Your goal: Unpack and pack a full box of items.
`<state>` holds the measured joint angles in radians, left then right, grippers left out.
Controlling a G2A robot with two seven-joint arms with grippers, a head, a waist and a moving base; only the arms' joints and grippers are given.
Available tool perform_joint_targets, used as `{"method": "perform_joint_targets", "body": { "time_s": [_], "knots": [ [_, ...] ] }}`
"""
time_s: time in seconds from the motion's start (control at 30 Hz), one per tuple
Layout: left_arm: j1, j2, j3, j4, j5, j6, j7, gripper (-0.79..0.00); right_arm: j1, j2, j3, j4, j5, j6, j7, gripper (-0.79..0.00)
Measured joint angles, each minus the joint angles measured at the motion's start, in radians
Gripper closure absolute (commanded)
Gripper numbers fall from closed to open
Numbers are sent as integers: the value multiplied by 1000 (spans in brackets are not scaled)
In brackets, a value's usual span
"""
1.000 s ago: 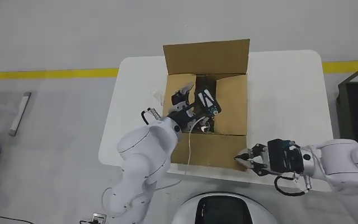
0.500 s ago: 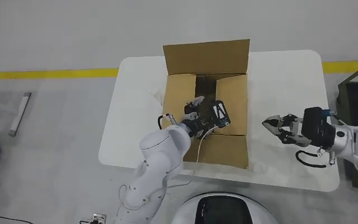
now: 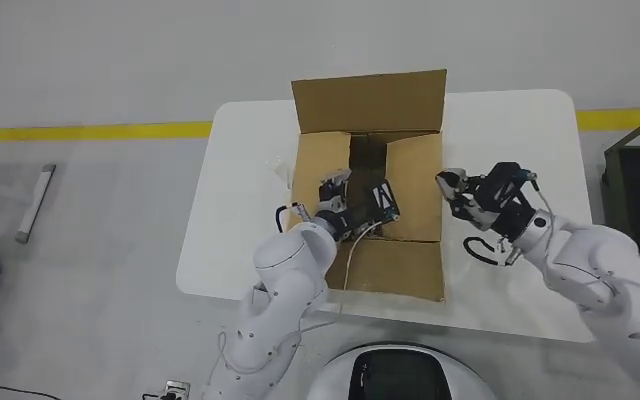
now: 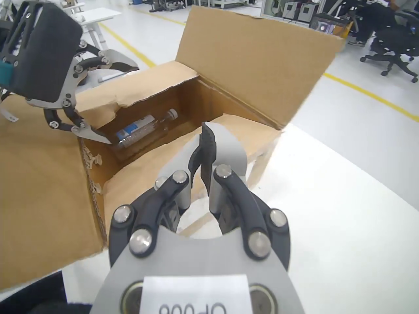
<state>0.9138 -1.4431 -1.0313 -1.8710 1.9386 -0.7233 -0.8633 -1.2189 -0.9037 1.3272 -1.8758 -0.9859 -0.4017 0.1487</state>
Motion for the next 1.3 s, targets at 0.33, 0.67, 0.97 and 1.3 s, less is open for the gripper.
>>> {"method": "perform_joint_targets", "body": {
  "time_s": [0.33,0.67,0.97,1.3],
  "knots": [
    [-16,14,-46,-39,119,-12,19,-785,18,-7,-38,42,-44,-75,52,0],
    [1,15,-117,-72,81,58,41,-785,43,-14,-27,52,-28,-87,47,0],
    [-21,-9,-44,-30,-15,217,57,-785,38,-41,32,63,-14,274,-117,0],
    [-22,-17,-11,-1,-30,245,60,-785,-5,-47,54,42,-74,480,-101,-785]
  ]
}}
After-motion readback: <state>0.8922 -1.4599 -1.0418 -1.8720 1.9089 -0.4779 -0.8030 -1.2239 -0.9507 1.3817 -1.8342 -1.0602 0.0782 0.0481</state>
